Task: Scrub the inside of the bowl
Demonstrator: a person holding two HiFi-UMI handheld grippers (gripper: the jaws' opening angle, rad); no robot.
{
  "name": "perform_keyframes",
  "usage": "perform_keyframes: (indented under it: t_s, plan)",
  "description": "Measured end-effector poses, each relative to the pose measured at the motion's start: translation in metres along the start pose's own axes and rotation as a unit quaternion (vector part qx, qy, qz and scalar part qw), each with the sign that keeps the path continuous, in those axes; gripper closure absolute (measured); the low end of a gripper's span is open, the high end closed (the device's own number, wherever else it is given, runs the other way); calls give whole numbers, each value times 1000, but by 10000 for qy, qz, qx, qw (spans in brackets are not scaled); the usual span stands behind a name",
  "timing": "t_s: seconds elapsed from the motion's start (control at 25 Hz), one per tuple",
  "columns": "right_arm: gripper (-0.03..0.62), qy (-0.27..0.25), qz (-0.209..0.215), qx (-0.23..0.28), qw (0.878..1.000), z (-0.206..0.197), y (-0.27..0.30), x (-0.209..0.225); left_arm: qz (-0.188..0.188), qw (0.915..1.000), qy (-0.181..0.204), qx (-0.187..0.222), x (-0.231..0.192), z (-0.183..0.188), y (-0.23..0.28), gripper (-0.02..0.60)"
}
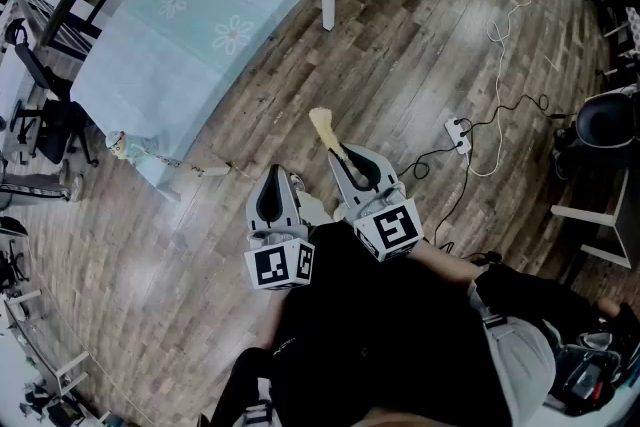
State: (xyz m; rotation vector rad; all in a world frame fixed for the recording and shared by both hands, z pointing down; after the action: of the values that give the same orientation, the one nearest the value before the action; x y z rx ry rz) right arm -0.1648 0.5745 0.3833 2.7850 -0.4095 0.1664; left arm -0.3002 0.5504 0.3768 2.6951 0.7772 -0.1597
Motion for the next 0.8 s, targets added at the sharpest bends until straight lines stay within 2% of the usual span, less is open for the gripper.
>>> perform_keyframes:
  t_s: [0.16, 0.32, 0.56, 0.8]
  plan:
    - [546, -134, 176, -31, 9998, -3, -5, -6, 108, 9999, -47, -79, 1, -10, -7, 565]
    - [546, -88, 181, -29, 9998, -5, -7, -7, 120, 9999, -16, -6, 3, -9, -9, 565]
    - [546, -182, 78, 1, 9998, -5, -10, -4, -8, 10000, 20, -13, 8, -12, -4, 565]
    - [545, -137, -14, 270, 9995, 5, -18, 6, -149, 9998, 71, 89, 19, -6, 3, 565]
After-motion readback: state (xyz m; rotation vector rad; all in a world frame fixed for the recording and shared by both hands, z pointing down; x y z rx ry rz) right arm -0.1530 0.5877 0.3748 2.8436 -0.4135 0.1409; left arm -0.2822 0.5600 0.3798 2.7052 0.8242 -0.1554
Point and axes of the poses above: the fingertips, and each gripper's own axes: y forward along the fingers, x to its right, z out of its top, the point moved 4 cm from there along -y, backward along the fingers, and after that the axes turned 9 degrees about -x, right-handed, at the moved point
